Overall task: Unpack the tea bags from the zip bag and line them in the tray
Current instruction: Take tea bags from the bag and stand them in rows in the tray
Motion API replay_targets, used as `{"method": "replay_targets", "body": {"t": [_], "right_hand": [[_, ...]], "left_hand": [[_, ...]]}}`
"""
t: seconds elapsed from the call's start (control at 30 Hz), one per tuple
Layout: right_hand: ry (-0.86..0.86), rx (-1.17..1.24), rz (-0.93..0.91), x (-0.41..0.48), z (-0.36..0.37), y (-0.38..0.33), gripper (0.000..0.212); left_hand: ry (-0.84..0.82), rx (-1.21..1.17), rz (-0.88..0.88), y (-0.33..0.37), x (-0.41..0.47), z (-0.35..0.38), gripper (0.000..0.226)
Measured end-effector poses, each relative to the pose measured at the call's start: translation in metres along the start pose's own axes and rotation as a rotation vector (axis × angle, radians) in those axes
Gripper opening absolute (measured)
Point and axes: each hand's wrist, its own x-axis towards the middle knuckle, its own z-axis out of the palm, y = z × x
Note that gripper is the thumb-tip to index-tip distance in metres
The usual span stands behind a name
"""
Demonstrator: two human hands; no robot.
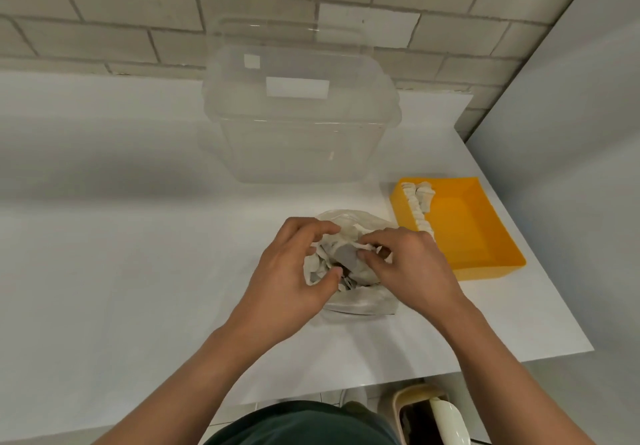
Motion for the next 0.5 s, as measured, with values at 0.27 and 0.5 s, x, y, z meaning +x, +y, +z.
{"method": "replay_targets", "body": {"t": [0.27,0.5], "right_hand": [[-0.063,0.626,0.183,0.01,-0.034,0.004,0.008],[-0.314,0.707,0.191,0.022,-0.042,-0.002,0.008]], "left_hand": [[-0.253,-0.417,-0.414,0.014,0.019,0.002,0.082],[-0.442,-0.709,-0.474,0.014,0.036,-0.001,0.041]]}}
